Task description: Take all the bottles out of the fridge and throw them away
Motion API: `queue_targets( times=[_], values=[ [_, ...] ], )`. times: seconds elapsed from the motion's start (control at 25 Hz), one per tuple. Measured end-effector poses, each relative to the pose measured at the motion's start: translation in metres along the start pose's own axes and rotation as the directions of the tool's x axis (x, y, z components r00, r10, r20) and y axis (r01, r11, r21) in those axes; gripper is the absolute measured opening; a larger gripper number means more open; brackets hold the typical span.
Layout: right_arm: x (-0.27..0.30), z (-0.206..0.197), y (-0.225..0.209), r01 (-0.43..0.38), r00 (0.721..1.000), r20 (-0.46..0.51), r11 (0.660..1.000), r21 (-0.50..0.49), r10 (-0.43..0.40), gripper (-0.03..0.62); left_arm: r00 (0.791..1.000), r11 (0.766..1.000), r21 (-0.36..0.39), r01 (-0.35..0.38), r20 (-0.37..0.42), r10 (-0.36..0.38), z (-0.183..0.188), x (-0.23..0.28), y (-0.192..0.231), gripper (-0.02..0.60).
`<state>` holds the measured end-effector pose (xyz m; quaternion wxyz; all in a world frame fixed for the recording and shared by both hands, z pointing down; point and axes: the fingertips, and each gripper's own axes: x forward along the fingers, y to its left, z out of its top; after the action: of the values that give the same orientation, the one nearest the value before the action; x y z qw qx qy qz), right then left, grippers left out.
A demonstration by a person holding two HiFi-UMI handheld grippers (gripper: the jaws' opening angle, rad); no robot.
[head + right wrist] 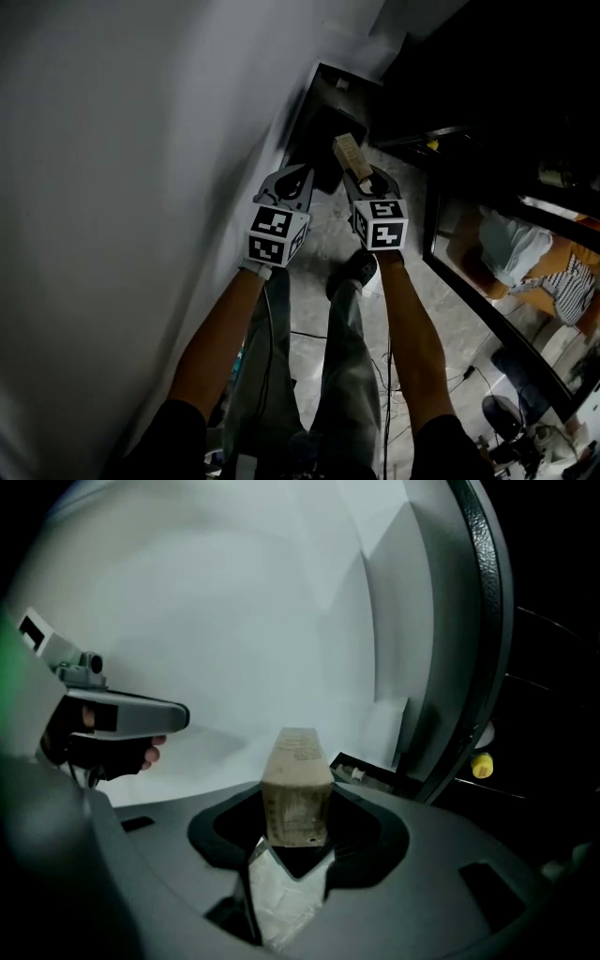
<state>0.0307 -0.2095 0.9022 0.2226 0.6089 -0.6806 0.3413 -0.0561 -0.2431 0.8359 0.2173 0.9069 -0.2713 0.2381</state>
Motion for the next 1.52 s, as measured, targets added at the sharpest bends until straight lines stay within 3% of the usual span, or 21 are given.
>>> queue_targets(
  times=[0.2, 0.36, 0.6, 0.8, 0.88, 1.12, 1.52],
  values=[
    [0.023, 0.015, 0.005, 0.007, 1.000, 0.015, 1.000, 0.027, -0.007, 0.183, 1.000, 1.000, -0.018, -0.003, 0.003, 0.003, 0.000, -0.003, 0.009, 0.002],
    [0.035, -0.002, 0.010, -0.009, 0.999, -0.040, 0.998, 0.070, 0.012, 0.261, 1.000, 1.000, -0.030, -0.002, 0.002, 0.003, -0.003, -0.009, 0.011, 0.002],
    [0.013, -0.041, 0.017, -0.002, 0.997, -0.073, 0.997, 0.081, 0.008, 0.261, 1.000, 1.000, -0.031, 0.006, 0.002, -0.006, -0.010, -0.017, 0.004, 0.002],
    [-0.016, -0.048, 0.022, -0.026, 0.997, -0.065, 0.992, 0.122, 0.035, 0.258, 1.000, 0.999, -0.037, 0.007, 0.019, -0.006, -0.003, -0.023, -0.009, 0.002],
    [-0.034, -0.042, 0.022, -0.018, 0.999, -0.038, 0.991, 0.135, 0.023, 0.216, 1.000, 0.999, -0.037, 0.006, 0.020, -0.005, 0.001, -0.030, -0.017, 0.002],
    [-0.113, -0.010, 0.015, 0.049, 0.997, 0.056, 0.981, 0.186, -0.060, 0.012, 0.999, 0.998, -0.048, -0.031, 0.021, 0.032, 0.020, -0.074, -0.047, 0.002],
    [-0.254, 0.079, -0.003, 0.061, 0.982, 0.166, 0.984, 0.167, -0.089, 0.008, 0.995, 0.997, -0.042, -0.059, 0.082, 0.062, 0.125, -0.132, -0.110, 0.002]
  ],
)
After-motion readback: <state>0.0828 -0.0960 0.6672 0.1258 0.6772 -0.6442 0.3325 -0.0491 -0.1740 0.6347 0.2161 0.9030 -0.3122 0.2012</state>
